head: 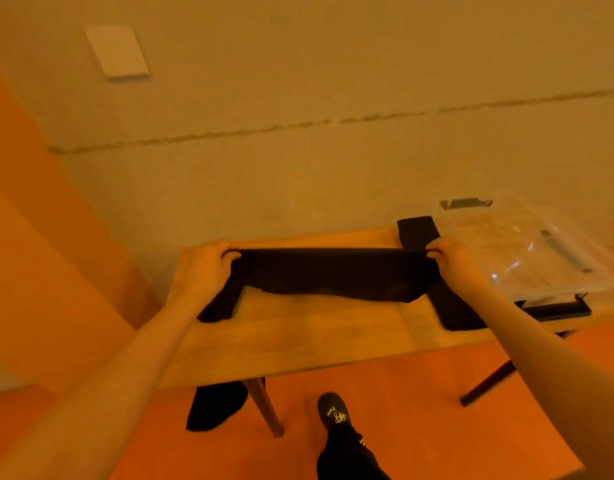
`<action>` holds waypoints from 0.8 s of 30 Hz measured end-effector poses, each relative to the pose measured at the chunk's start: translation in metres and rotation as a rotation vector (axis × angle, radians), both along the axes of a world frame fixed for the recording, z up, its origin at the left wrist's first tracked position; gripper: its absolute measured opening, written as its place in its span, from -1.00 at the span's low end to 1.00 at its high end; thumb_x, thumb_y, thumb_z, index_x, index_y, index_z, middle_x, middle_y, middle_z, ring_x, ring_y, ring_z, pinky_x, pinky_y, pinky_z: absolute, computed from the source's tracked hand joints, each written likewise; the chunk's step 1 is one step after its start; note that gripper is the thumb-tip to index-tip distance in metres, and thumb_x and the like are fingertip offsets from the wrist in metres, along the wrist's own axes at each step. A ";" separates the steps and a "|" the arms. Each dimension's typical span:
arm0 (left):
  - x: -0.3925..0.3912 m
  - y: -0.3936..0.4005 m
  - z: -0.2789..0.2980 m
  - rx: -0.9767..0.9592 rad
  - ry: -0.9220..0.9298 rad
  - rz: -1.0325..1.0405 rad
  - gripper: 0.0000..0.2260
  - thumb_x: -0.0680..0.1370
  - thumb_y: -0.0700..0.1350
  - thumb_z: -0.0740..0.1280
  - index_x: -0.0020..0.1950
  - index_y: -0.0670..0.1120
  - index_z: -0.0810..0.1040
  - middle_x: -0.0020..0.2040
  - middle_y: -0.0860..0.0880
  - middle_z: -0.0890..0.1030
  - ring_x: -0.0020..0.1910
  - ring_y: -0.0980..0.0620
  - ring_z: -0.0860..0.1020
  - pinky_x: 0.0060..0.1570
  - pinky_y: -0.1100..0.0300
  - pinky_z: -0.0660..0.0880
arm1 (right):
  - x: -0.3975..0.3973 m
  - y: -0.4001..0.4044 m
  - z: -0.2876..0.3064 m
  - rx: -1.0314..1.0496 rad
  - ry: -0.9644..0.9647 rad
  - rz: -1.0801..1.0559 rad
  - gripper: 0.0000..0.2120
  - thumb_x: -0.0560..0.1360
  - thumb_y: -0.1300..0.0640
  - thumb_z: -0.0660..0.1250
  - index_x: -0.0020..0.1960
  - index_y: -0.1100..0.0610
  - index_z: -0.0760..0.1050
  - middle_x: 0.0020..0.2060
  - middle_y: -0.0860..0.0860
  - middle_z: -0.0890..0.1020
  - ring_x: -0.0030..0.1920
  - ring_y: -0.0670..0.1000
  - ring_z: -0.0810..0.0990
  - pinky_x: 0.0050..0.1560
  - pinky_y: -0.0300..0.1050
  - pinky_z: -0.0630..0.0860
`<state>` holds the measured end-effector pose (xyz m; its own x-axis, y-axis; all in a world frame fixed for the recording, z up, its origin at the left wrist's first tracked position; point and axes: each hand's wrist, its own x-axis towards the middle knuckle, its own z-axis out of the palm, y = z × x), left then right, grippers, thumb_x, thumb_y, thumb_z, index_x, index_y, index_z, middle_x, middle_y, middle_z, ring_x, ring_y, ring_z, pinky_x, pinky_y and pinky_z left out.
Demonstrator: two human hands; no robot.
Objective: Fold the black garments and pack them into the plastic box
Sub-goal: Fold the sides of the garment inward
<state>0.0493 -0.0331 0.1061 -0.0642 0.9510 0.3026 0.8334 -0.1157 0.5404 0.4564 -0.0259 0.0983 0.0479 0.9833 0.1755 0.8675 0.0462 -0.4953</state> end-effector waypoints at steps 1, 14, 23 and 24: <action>0.000 0.004 0.017 0.043 -0.058 0.021 -0.87 0.51 -0.24 0.32 -0.02 -0.25 0.62 -0.02 -0.22 0.64 0.01 -0.17 0.58 0.06 0.08 0.42 | -0.002 0.000 0.019 0.014 0.074 -0.050 -0.78 0.57 0.30 0.13 0.09 0.33 0.51 0.02 0.24 0.56 0.06 0.22 0.52 0.00 -0.07 0.37; -0.006 -0.038 0.086 0.089 -0.689 0.135 -0.89 0.54 -0.15 0.30 -0.05 -0.18 0.57 -0.21 -0.04 0.57 -0.21 0.10 0.53 -0.26 0.32 0.46 | 0.001 -0.034 0.118 0.178 0.320 0.028 -0.87 0.52 0.30 0.25 -0.14 0.19 0.54 -0.25 0.03 0.56 -0.22 -0.08 0.50 -0.24 -0.34 0.39; -0.018 0.017 -0.006 -0.246 -0.612 0.191 -0.86 0.57 -0.16 0.26 -0.14 -0.06 0.58 -0.22 0.00 0.54 -0.26 0.03 0.46 -0.24 0.15 0.42 | 0.010 0.046 0.048 -0.237 0.222 0.106 -0.79 0.56 0.31 0.18 0.05 0.19 0.58 -0.07 0.04 0.56 0.12 0.08 0.49 0.05 -0.21 0.36; -0.018 0.030 -0.018 -0.283 -0.585 0.187 -0.84 0.58 -0.16 0.25 -0.16 -0.05 0.58 -0.22 0.00 0.55 -0.26 0.02 0.47 -0.21 0.12 0.43 | 0.010 0.063 0.035 -0.279 0.193 0.098 -0.77 0.56 0.31 0.16 0.10 0.22 0.57 -0.03 0.06 0.57 0.17 0.09 0.48 0.08 -0.24 0.35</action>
<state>0.0315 -0.0026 0.0877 -0.3128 0.9454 -0.0912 0.3865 0.2144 0.8970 0.4665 0.0368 0.1332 -0.0435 0.9937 -0.1032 0.7550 -0.0350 -0.6548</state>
